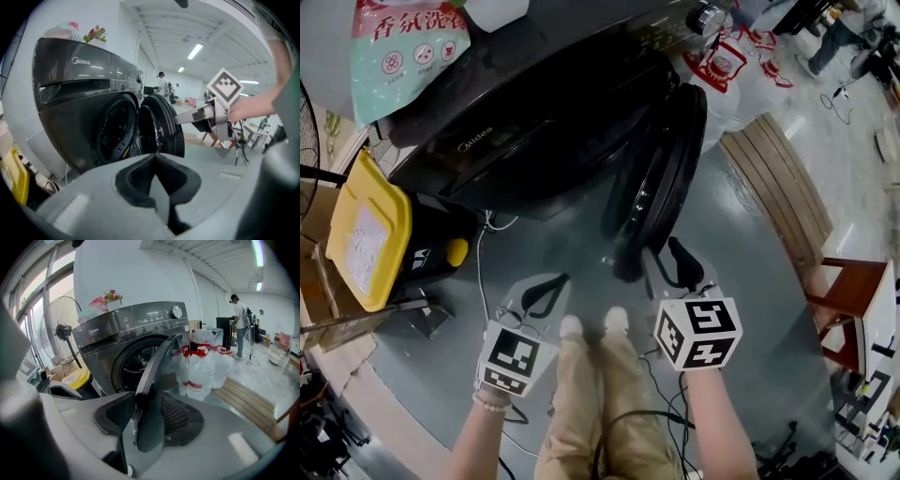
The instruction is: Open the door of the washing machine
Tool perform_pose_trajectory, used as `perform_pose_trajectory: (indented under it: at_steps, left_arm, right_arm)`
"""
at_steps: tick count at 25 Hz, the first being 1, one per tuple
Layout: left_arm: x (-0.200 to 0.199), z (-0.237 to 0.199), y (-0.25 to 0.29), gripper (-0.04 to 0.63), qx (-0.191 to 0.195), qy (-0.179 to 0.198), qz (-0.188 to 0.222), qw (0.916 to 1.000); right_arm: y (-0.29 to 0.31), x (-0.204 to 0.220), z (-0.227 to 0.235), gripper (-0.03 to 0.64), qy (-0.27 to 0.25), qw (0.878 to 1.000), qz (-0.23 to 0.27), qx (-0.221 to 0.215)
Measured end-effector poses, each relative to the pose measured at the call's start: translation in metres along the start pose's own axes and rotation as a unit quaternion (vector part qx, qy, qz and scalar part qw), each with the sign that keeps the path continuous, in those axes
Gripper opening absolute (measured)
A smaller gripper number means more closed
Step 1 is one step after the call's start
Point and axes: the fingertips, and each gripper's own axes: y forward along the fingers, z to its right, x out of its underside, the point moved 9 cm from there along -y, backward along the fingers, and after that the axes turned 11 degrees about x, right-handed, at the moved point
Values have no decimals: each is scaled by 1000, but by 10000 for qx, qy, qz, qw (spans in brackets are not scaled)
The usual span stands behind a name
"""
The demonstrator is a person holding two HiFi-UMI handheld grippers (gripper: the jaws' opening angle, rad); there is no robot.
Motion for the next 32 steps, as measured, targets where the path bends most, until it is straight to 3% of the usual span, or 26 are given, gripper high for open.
perform_pose_trajectory:
  at_steps: [23,32]
  left_arm:
    - [-28,12,18,-6,59,134,158,9998]
    - [-30,18,24,-6,130,128,133,9997]
  right_arm:
    - [-50,23,116,95,66,9887,90,1497]
    - [-55,22,167,71,452,9804,201,1909]
